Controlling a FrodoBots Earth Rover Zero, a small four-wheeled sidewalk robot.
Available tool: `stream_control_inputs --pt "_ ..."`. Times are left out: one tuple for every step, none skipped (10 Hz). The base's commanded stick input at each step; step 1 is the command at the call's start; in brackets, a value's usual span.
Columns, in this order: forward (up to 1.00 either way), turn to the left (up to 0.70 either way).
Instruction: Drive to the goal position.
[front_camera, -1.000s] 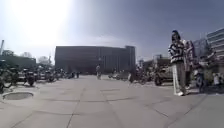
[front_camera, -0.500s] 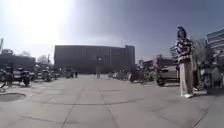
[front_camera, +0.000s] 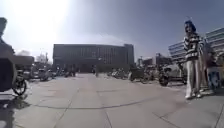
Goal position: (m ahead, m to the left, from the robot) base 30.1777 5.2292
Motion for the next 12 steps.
stream_control_inputs --pt "0.5 0.0" --pt "0.5 0.0" --pt "0.5 0.0" --pt "0.5 0.0" --pt "0.5 0.0" --pt "0.5 0.0" --pt "0.5 0.0" --pt "0.5 0.0" --pt "0.5 0.0" --pt "0.5 0.0" --pt "0.5 0.0" --pt "0.5 0.0"
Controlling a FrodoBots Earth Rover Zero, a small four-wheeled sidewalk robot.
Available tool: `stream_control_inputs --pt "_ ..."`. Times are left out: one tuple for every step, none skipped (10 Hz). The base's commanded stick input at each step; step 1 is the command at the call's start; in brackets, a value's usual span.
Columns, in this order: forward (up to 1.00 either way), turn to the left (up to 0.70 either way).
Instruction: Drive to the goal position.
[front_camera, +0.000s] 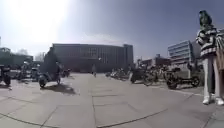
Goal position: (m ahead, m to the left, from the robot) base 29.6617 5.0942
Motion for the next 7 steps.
stream_control_inputs --pt "0.5 0.0" --pt "0.5 0.0" --pt "0.5 0.0" --pt "0.5 0.0" --pt "0.5 0.0" --pt "0.5 0.0" --pt "0.5 0.0"
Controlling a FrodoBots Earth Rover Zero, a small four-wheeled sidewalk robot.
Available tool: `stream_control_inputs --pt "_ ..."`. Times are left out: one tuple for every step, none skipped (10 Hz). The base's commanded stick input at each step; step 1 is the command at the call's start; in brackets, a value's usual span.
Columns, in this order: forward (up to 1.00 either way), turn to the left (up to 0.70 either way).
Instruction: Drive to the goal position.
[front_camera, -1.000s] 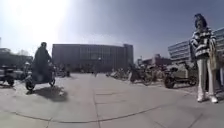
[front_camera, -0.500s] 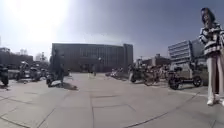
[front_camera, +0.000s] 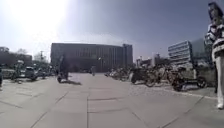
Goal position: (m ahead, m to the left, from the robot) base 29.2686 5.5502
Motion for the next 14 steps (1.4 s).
stream_control_inputs --pt "0.5 0.0" --pt "0.5 0.0" --pt "0.5 0.0" --pt "0.5 0.0" --pt "0.5 0.0" --pt "0.5 0.0" --pt "0.5 0.0" --pt "0.5 0.0" --pt "0.5 0.0" --pt "0.5 0.0" --pt "0.5 0.0" --pt "0.5 0.0" --pt "0.5 0.0" --pt "0.5 0.0"
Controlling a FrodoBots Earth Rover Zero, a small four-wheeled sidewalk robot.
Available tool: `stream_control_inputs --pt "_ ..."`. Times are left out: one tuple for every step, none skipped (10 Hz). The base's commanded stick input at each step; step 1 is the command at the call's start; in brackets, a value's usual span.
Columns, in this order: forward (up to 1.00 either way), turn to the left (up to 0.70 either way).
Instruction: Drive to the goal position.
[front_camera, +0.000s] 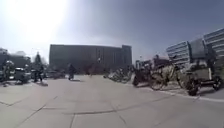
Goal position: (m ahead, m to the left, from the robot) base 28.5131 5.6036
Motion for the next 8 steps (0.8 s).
stream_control_inputs --pt "0.5 0.0" --pt "0.5 0.04" --pt "0.5 0.16" --pt "0.5 0.28" --pt "0.5 0.41" --pt "0.5 0.0" --pt "0.5 0.0" --pt "0.5 0.0"
